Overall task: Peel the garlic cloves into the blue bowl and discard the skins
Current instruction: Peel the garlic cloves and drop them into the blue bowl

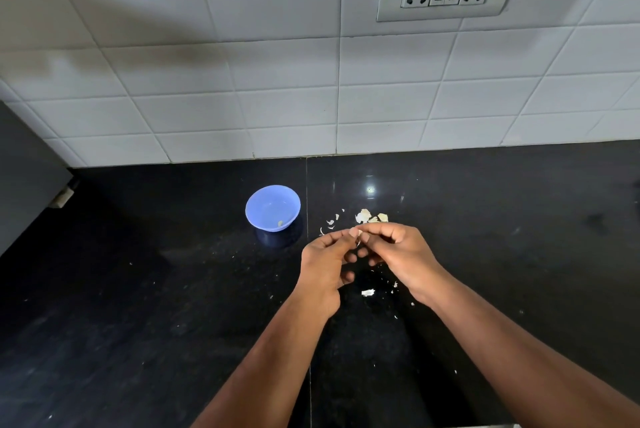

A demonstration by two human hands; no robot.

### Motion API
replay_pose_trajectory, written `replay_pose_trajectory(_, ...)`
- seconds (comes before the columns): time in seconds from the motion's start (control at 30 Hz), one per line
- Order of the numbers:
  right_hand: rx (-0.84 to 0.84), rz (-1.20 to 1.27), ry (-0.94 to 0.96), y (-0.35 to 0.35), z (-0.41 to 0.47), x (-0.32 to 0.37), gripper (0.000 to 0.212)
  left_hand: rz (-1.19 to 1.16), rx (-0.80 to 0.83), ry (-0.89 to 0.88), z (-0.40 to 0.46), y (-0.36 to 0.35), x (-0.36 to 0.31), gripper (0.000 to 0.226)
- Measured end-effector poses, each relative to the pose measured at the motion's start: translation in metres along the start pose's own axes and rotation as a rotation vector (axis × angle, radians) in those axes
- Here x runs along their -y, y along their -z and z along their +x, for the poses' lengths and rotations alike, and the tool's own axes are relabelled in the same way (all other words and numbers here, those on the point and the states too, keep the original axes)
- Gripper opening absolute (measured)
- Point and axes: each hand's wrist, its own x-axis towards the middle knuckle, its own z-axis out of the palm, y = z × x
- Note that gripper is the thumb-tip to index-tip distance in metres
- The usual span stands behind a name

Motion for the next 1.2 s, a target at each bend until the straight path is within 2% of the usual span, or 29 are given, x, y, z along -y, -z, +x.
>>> replay_pose_trajectory(0.2, -0.105, 0.061, 0.067, -0.01, 0.0, 0.003, 0.016, -0.15, 0.045, 0.056, -0.001, -0.005, -0.007, 0.009)
replay_pose_trajectory(0.37, -0.148, 0.08, 0.072, -0.013, -0.001, 0.006, 0.016, -0.154, 0.03, 0.044, -0.002, -0.011, -0.012, 0.01)
replay_pose_trajectory(0.57, -0.254, -0.218, 0.184, -0.015, -0.002, -0.002, 0.017, -0.097, -0.058, 0.066, -0.004, -0.014, -0.01, 0.014)
replay_pose_trajectory(0.83, -0.217, -0.427, 0.297, -0.01, -0.002, -0.003, 0.02, -0.109, -0.06, 0.081, -0.001, -0.014, -0.015, 0.011)
replay_pose_trajectory(1.0, -0.187, -0.342, 0.228, -0.01, 0.001, -0.003, 0.02, -0.003, -0.022, 0.029, 0.004, -0.009, -0.014, 0.02)
replay_pose_trajectory(1.2, -0.216, 0.028, 0.036, -0.014, -0.004, -0.012, 0.015, 0.298, -0.048, -0.048, 0.008, -0.003, -0.002, 0.017)
